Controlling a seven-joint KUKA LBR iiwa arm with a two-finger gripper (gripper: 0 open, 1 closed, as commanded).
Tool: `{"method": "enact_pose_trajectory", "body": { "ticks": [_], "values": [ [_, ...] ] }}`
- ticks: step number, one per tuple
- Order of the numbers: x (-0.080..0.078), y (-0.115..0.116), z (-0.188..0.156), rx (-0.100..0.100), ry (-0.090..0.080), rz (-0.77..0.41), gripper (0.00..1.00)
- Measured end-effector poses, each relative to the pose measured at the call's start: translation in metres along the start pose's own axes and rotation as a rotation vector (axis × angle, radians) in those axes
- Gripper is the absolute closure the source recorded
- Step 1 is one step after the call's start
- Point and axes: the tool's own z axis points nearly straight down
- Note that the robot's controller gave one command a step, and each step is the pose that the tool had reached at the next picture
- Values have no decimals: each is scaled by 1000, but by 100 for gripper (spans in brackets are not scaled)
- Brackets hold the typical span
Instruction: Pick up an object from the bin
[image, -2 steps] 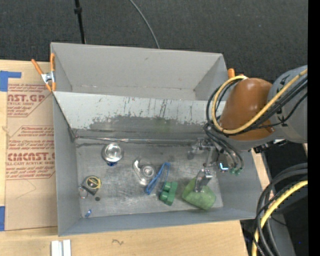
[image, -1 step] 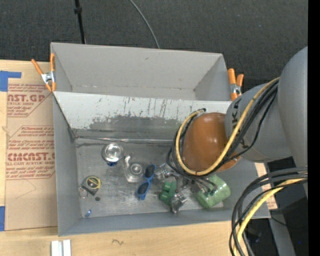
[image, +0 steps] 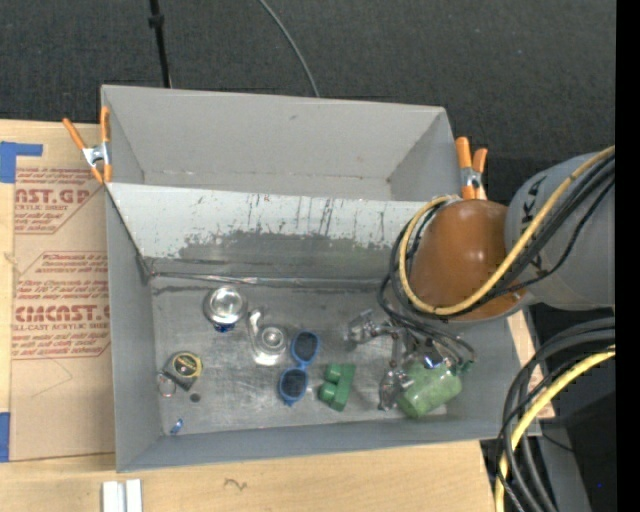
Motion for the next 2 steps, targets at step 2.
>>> {"method": "enact_pose_trajectory", "body": {
  "ticks": [2],
  "values": [
    [-9, 28, 30, -5, -2, -363, 0]
  ]
}}
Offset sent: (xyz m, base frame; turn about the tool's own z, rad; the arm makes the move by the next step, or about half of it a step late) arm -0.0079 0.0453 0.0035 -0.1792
